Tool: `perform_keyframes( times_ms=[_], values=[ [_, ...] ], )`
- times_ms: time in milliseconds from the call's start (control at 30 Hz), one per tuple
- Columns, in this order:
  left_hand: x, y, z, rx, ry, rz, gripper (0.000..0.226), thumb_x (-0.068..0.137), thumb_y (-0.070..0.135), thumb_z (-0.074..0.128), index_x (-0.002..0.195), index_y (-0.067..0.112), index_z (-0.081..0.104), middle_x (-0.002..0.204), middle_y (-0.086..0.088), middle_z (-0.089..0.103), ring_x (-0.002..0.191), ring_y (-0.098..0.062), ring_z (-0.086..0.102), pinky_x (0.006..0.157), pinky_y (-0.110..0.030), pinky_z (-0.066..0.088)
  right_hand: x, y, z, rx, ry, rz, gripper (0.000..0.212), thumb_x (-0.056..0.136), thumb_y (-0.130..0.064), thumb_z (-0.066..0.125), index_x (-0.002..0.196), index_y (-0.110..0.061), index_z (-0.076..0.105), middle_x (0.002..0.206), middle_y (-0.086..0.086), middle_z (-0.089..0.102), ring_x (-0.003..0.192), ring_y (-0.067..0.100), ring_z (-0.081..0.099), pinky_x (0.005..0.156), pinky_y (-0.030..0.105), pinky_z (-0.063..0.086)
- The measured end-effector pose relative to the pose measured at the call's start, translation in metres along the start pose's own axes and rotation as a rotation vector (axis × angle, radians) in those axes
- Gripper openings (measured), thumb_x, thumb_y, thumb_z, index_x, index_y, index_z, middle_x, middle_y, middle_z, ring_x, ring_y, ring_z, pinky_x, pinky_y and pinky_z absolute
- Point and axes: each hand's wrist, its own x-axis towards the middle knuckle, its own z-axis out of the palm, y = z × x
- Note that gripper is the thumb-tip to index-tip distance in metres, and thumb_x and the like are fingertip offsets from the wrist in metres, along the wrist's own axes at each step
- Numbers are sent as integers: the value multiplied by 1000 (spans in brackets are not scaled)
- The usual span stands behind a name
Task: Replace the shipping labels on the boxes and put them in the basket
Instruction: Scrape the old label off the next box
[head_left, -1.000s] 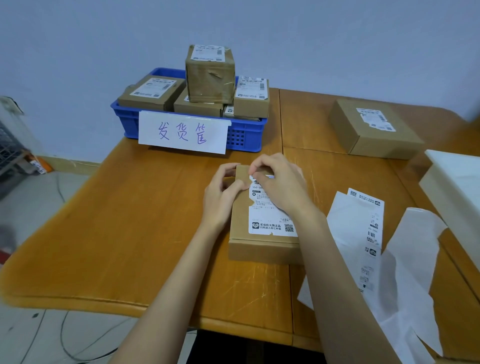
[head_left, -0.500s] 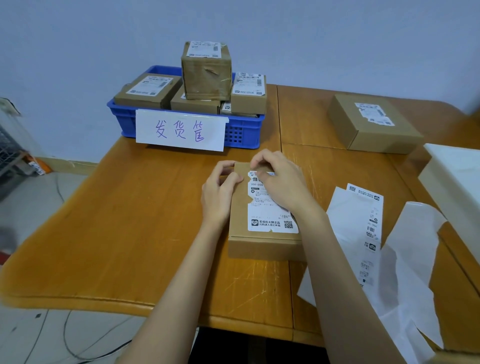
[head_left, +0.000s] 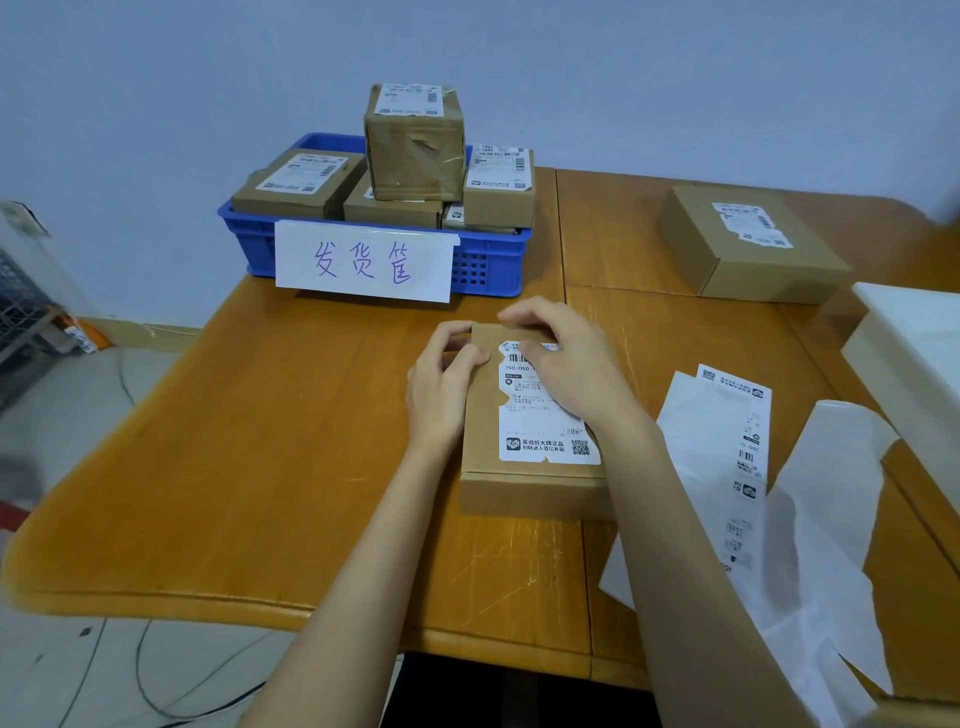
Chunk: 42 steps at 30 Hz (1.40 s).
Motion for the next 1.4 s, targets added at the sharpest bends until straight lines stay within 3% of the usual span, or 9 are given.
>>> perform_keyframes(
  times_ms=[200, 500, 600, 667, 733, 800, 967, 1100, 1400],
  values=[
    [-1, 1, 0, -12, 4, -3, 36, 75, 39, 55, 107, 28, 67, 102, 8, 71, 97, -14, 65, 88, -45, 50, 2, -2, 6, -142, 41, -22, 15, 94, -18, 58, 86, -31, 61, 102, -11, 57, 94, 9, 54, 77, 27, 36],
    [-3, 3, 0, -10, -2, -5, 37, 74, 41, 55, 108, 29, 67, 104, 10, 70, 97, -14, 65, 88, -47, 51, 2, -2, 4, -283, -27, -23, 14, 99, -20, 47, 92, -30, 54, 110, -9, 51, 104, 13, 51, 77, 23, 21],
    [-3, 3, 0, -11, 4, -3, 37, 74, 40, 55, 108, 28, 67, 104, 10, 70, 97, -13, 64, 88, -46, 50, 3, -1, 4, -251, -58, 5, 14, 99, -20, 48, 91, -30, 53, 113, -11, 50, 104, 11, 50, 70, 18, 25],
    [-3, 3, 0, -11, 4, -4, 39, 73, 42, 55, 107, 29, 67, 103, 10, 70, 97, -13, 64, 89, -47, 51, 2, -2, 2, -161, -48, 12, 13, 99, -19, 50, 94, -29, 55, 112, -12, 52, 101, 9, 52, 76, 9, 32],
    [-2, 3, 0, -12, 2, -5, 38, 71, 43, 55, 105, 31, 67, 102, 11, 70, 96, -13, 65, 88, -47, 51, -1, -3, -3, 30, -30, 27, 22, 98, -14, 51, 110, -32, 54, 114, -13, 58, 98, 11, 58, 82, 26, 48],
    [-2, 3, 0, -16, 3, -8, 36, 72, 41, 55, 104, 31, 67, 101, 11, 70, 95, -13, 64, 89, -46, 50, -3, -5, -6, 110, -33, 36, 34, 97, -13, 54, 120, -38, 52, 114, -14, 60, 98, 11, 60, 80, 33, 49],
    [-2, 2, 0, -13, 2, 1, 34, 74, 38, 55, 104, 31, 68, 102, 10, 70, 97, -13, 64, 87, -44, 49, -1, -7, 1, -172, -30, -26, 16, 94, -18, 58, 87, -32, 60, 109, -12, 53, 103, 9, 51, 72, 11, 28],
    [-2, 3, 0, -9, 10, 1, 34, 74, 38, 54, 104, 30, 68, 102, 10, 70, 96, -15, 64, 87, -46, 49, -2, -8, 1, -236, -40, -25, 18, 97, -19, 54, 87, -34, 55, 113, -12, 53, 106, 9, 50, 70, 5, 19],
    [-1, 2, 1, -9, 13, -2, 34, 73, 39, 53, 103, 31, 67, 101, 11, 70, 95, -15, 64, 89, -49, 49, -3, -5, -2, -66, -42, 28, 15, 96, -14, 54, 92, -28, 59, 112, -13, 55, 105, 8, 53, 72, 4, 22]
  ],
)
